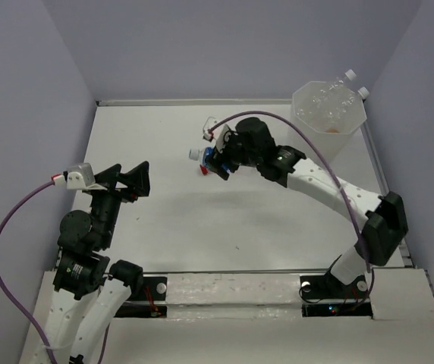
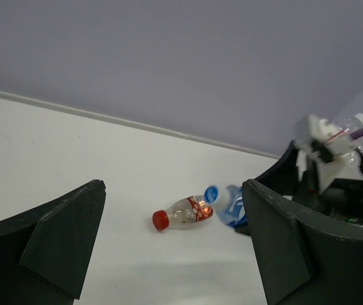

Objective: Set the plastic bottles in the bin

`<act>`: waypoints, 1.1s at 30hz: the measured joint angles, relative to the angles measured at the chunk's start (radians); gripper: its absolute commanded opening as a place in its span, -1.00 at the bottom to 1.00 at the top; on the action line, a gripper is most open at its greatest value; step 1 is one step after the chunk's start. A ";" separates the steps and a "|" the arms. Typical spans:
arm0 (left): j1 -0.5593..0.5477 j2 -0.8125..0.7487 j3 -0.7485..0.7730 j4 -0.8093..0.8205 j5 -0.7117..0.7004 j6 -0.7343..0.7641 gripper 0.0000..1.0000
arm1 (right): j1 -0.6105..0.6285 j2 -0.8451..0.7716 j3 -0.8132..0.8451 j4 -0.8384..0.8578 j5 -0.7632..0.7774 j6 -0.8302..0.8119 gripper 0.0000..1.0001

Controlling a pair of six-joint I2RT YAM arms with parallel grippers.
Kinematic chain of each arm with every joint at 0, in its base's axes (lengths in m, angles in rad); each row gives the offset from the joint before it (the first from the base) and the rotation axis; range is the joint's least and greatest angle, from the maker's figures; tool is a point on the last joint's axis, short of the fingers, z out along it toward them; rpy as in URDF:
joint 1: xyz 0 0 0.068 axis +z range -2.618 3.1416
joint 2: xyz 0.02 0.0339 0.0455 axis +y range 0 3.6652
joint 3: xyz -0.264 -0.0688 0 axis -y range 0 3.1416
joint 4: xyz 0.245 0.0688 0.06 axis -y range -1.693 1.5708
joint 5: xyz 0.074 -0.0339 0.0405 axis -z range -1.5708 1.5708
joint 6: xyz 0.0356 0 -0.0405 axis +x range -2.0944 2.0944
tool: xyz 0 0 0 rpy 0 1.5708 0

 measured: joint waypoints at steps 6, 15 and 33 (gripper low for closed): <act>-0.005 -0.001 0.000 0.000 0.000 0.000 0.98 | -0.177 -0.312 -0.087 0.358 0.159 0.142 -0.57; -0.005 -0.002 0.000 0.000 0.004 0.000 0.98 | -0.498 -0.380 -0.113 0.684 0.381 0.405 -0.65; -0.005 0.001 0.000 0.000 0.027 0.000 0.98 | -0.587 -0.192 -0.293 0.803 0.641 0.895 0.17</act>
